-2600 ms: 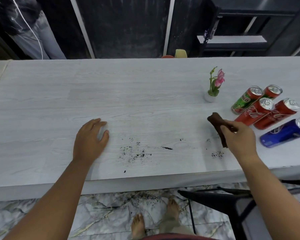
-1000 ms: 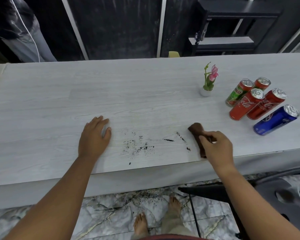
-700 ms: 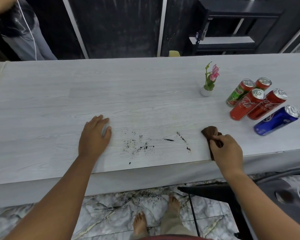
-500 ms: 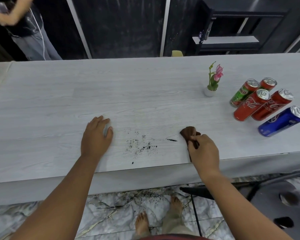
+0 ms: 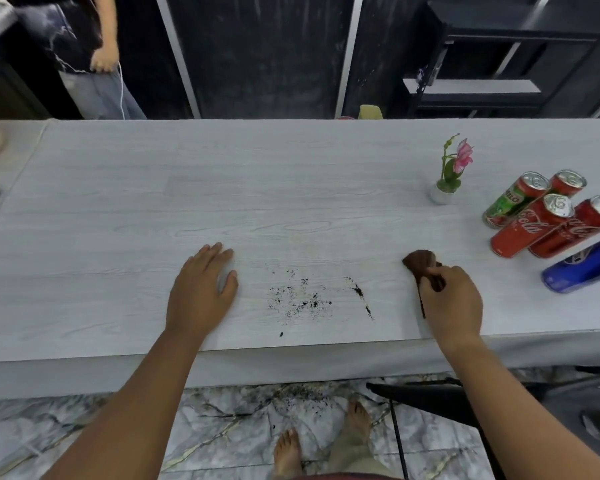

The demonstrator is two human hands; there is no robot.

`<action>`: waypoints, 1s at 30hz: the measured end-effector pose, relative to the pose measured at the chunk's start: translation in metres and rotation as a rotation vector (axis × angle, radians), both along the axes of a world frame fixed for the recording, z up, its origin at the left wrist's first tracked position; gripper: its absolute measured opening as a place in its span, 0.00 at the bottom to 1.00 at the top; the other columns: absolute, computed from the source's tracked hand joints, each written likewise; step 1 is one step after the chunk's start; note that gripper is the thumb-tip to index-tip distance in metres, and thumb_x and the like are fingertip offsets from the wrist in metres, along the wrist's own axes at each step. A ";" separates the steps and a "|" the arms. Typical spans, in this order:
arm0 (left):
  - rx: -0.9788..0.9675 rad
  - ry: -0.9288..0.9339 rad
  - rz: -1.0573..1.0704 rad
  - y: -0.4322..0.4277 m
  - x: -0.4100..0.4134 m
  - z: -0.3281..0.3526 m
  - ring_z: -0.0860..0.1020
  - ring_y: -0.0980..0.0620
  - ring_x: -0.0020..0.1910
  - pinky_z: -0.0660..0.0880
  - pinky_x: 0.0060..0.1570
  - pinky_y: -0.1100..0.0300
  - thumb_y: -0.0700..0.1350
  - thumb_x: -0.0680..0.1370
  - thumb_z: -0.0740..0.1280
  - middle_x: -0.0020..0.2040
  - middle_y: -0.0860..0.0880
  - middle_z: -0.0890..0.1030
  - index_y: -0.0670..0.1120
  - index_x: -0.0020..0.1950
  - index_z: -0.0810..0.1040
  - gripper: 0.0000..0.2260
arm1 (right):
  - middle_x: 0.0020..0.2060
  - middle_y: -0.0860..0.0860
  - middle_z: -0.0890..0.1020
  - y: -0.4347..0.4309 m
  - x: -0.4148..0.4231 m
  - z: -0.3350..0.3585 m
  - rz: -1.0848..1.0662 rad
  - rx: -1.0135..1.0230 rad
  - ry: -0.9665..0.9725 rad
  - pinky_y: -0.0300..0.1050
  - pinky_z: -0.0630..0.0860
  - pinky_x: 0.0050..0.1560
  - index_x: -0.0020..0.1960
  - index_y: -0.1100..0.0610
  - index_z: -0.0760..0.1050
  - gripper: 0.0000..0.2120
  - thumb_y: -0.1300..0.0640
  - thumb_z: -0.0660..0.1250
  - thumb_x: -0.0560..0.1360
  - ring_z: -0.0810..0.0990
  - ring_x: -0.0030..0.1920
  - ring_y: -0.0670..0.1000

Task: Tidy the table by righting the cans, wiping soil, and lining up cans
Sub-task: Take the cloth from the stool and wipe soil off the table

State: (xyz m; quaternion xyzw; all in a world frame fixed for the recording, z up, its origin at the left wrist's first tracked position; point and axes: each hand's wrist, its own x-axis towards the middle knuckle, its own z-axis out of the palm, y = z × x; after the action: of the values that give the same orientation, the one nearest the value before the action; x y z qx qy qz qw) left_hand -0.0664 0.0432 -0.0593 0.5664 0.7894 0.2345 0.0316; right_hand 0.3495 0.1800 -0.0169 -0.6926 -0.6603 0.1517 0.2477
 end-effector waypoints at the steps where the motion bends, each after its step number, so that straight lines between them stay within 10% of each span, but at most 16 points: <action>1: 0.002 0.008 -0.005 0.000 0.000 0.000 0.66 0.48 0.84 0.64 0.83 0.44 0.57 0.85 0.59 0.83 0.49 0.72 0.50 0.81 0.75 0.25 | 0.47 0.55 0.82 -0.004 -0.008 -0.002 0.025 0.016 -0.009 0.51 0.77 0.49 0.57 0.62 0.84 0.07 0.62 0.72 0.80 0.81 0.48 0.60; 30: -0.077 0.061 0.067 -0.012 -0.025 -0.008 0.57 0.53 0.88 0.53 0.87 0.45 0.65 0.86 0.58 0.87 0.54 0.65 0.56 0.85 0.68 0.28 | 0.57 0.50 0.87 0.061 -0.224 0.009 1.014 -0.099 -0.043 0.41 0.71 0.56 0.64 0.52 0.87 0.14 0.61 0.75 0.80 0.83 0.58 0.53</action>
State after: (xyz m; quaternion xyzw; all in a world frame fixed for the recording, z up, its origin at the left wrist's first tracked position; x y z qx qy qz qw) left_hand -0.0917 0.0316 -0.0668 0.5448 0.8171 0.1875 0.0214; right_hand 0.1258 0.2407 -0.0078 -0.2990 -0.9103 0.2697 0.0960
